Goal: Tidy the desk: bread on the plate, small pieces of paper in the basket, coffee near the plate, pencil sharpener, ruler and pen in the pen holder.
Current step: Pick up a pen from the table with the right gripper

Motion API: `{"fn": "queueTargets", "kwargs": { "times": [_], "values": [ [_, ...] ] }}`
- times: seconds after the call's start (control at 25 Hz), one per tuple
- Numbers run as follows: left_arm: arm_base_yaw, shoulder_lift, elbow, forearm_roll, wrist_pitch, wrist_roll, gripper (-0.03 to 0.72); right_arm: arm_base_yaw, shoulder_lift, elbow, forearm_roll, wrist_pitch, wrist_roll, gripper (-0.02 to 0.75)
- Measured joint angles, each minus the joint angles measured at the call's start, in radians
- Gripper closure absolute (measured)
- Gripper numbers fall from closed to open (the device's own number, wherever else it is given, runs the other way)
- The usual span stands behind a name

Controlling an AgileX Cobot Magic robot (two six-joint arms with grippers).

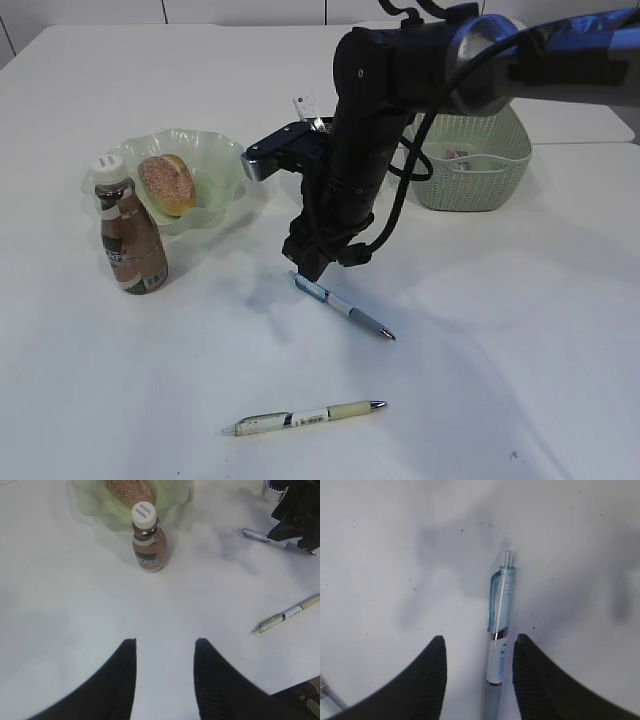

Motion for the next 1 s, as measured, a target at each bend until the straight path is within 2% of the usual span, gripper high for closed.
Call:
{"fn": "queueTargets", "kwargs": {
  "times": [1.0],
  "values": [
    [0.0, 0.0, 0.0, 0.0, 0.0, 0.0, 0.42, 0.0, 0.064, -0.002, -0.069, 0.024, 0.128, 0.379]
  ]
}}
